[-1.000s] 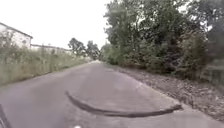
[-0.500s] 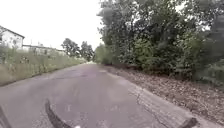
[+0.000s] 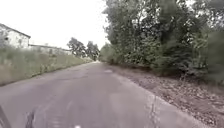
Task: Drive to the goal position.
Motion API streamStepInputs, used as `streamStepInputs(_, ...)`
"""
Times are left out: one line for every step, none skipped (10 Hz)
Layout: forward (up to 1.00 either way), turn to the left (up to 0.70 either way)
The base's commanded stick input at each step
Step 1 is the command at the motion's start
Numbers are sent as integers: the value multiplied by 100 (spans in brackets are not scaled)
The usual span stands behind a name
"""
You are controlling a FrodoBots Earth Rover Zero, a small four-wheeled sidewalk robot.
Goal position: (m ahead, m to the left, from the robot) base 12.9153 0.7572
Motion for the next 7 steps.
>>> streamStepInputs(100,0)
streamStepInputs(100,0)
streamStepInputs(100,0)
streamStepInputs(100,0)
streamStepInputs(100,0)
streamStepInputs(100,0)
streamStepInputs(100,-3)
